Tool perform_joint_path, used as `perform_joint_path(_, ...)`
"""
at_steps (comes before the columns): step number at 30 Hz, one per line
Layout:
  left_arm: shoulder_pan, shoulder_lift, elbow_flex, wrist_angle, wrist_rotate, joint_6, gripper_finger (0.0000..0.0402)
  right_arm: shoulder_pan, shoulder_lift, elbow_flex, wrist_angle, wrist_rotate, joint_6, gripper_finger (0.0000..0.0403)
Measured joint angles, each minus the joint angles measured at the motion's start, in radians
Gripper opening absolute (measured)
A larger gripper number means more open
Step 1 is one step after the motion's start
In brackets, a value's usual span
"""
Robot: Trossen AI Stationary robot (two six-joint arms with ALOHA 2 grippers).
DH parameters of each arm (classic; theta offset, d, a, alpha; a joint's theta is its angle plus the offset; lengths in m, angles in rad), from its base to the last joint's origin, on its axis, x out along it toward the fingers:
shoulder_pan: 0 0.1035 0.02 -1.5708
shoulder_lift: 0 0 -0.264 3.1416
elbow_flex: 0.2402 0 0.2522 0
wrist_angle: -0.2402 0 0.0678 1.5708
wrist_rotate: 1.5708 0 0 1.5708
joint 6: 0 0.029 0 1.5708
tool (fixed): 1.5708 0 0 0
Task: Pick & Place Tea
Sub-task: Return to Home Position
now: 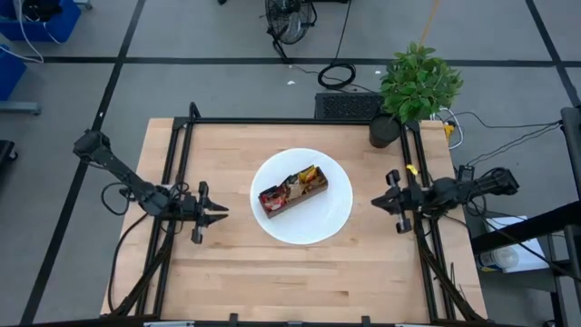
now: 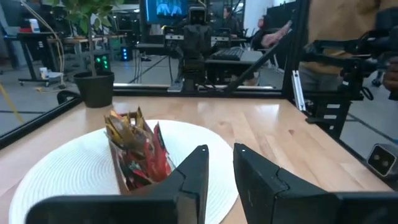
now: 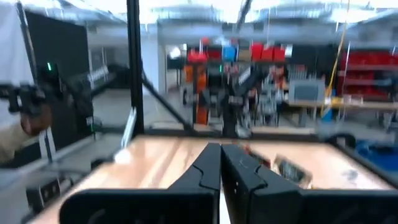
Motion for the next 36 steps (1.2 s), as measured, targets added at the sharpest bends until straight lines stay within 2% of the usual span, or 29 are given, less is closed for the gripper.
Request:
perform_joint_path(2, 0.000, 0.000, 0.000, 0.010, 0.004, 0.003, 0.0079, 0.000, -0.036, 0.000, 0.009, -0.011, -0.023, 0.0000)
perform_joint_path(8, 0.000, 0.000, 0.000, 0.004, 0.004, -0.022, 0.0079, 0.000, -0.033, 0.001, -0.004, -0.019, -0.081, 0.0000)
perform_joint_path(36, 0.000, 0.009, 0.000, 0.001, 0.005, -0.049, 0.0079, 0.000, -0.032, 0.000, -0.005, -0.023, -0.048, 0.0000)
